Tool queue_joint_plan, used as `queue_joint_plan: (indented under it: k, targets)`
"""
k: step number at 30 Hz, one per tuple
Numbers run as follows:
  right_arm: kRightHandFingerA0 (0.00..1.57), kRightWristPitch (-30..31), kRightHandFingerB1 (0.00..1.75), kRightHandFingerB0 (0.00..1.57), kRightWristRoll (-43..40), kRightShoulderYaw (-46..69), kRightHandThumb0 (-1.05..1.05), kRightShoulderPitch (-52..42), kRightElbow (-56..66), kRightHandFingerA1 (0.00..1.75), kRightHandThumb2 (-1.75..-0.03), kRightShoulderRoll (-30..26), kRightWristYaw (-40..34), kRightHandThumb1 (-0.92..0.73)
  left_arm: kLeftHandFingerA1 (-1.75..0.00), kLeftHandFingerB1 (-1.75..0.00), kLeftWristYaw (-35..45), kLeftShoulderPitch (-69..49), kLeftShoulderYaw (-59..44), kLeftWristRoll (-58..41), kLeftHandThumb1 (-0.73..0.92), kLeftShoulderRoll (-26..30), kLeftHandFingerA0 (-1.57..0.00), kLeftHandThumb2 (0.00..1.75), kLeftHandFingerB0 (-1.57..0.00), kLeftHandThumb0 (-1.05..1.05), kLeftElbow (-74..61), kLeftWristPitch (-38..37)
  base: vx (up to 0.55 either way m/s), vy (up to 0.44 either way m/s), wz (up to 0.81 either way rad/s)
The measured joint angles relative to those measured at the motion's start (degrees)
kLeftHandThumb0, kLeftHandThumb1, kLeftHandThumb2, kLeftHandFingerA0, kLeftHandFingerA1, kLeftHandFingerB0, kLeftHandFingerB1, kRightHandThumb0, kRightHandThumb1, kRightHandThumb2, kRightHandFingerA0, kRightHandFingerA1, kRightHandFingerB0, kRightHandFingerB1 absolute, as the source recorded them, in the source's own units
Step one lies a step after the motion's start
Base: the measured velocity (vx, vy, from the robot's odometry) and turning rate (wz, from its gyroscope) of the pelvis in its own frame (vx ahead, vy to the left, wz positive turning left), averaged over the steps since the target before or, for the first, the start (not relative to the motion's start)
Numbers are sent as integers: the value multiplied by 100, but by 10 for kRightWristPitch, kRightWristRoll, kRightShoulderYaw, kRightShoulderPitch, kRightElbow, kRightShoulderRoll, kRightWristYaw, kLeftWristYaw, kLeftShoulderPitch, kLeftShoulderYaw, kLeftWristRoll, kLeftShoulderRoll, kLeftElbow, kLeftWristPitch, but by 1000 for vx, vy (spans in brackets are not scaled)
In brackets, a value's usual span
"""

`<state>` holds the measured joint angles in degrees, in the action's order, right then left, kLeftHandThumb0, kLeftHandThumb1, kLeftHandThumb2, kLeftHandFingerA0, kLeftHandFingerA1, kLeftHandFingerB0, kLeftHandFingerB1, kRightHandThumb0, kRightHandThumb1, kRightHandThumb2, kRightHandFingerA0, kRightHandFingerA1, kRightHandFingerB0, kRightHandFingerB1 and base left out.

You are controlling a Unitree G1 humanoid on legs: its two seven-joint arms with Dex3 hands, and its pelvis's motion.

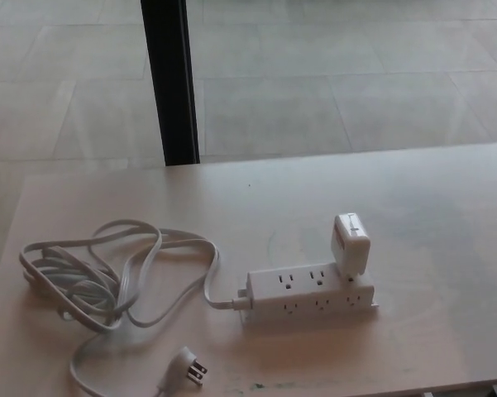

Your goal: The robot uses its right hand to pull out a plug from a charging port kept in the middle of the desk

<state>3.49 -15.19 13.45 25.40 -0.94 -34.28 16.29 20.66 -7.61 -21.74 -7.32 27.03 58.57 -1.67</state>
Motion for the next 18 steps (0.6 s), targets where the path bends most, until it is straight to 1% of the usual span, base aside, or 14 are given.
queue_joint_plan:
  k: [3, 4, 5, 6, 7, 8, 9, 10, 11, 12, 13, 15, 16, 18]
  targets:
    - [86, 13, 29, 22, 15, -61, -78, 33, 9, 106, -59, 6, 9, -61, -55, -30, 2, 0, 0, -1, 91, 0, -33, 84, -3, -92, -1, 0, 0, 0, 0]
    - [87, 18, 41, 16, 21, -83, -80, 44, 12, 99, -87, 6, 13, -49, -54, -32, 3, 0, 0, -1, 92, 0, -35, 82, -5, -88, -1, 0, 0, 0, 0]
    - [88, 22, 29, 25, 25, -97, -79, 51, 14, 99, -59, 6, 15, -60, -54, -30, 3, 0, 0, -1, 92, 0, -34, 84, -3, -90, -1, 0, 0, 0, 0]
    - [88, 27, 29, 25, 33, -120, -79, 65, 14, 99, -59, 7, 19, -60, -54, -30, 4, 0, 0, -2, 92, 0, -34, 84, -3, -90, -1, 0, 0, 0, 0]
    - [88, 32, 41, 17, 41, -144, -85, 79, 13, 100, -88, 7, 23, -51, -55, -31, 4, 0, 0, -2, 91, 0, -34, 86, -5, -90, -1, 0, 0, 0, 0]
    - [88, 37, 30, 23, 50, -166, -83, 93, 12, 109, -61, 7, 27, -65, -58, -33, 5, 1, 0, -2, 92, 0, -36, 83, -6, -85, -1, 0, 0, 0, 0]
    - [92, 39, 31, 25, 58, -182, -83, 102, 9, 114, -60, 7, 29, -64, -57, -34, 5, 1, 0, -2, 92, 0, -36, 82, -7, -86, -1, 0, 0, 0, 0]
    - [88, 40, 32, 24, 65, -197, -88, 111, 6, 128, -61, 8, 31, -64, -57, -33, 5, 1, 0, -2, 92, 0, -37, 82, -6, -85, -1, 0, 0, 0, 0]
    - [83, 41, 32, 21, 74, -215, -90, 121, 0, 153, -64, 8, 34, -65, -57, -33, 5, 1, 0, -2, 92, 0, -35, 82, -5, -85, -1, 0, 0, 0, 0]
    - [84, 42, 32, 22, 84, -233, -93, 132, -6, 157, -62, 8, 36, -67, -56, -32, 5, 1, 0, -2, 92, 0, -33, 84, -4, -88, -1, 0, 0, 0, 0]
    - [79, 43, 32, 22, 93, -251, -90, 141, -13, 155, -64, 8, 39, -65, -56, -31, 5, 1, 0, -2, 91, 0, -33, 86, -4, -90, -2, 0, 0, 0, 0]
    - [81, 43, 32, 22, 109, -279, -88, 156, -25, 154, -64, 8, 42, -64, -56, -30, 5, 1, 0, -2, 92, 0, -33, 86, -3, -91, -2, 0, 0, 0, 0]
    - [84, 43, 37, 19, 117, -293, -90, 165, -33, 154, -64, 8, 45, -65, -62, -30, 6, 1, 0, -2, 82, 0, -32, 120, -3, -83, -2, 0, 0, 0, 0]
    - [83, 44, 37, 19, 134, -322, -90, 181, -47, 153, -64, 8, 49, -65, -62, -28, 6, 1, 0, -2, 83, 0, -33, 121, -4, -85, -2, 0, 0, 0, 0]
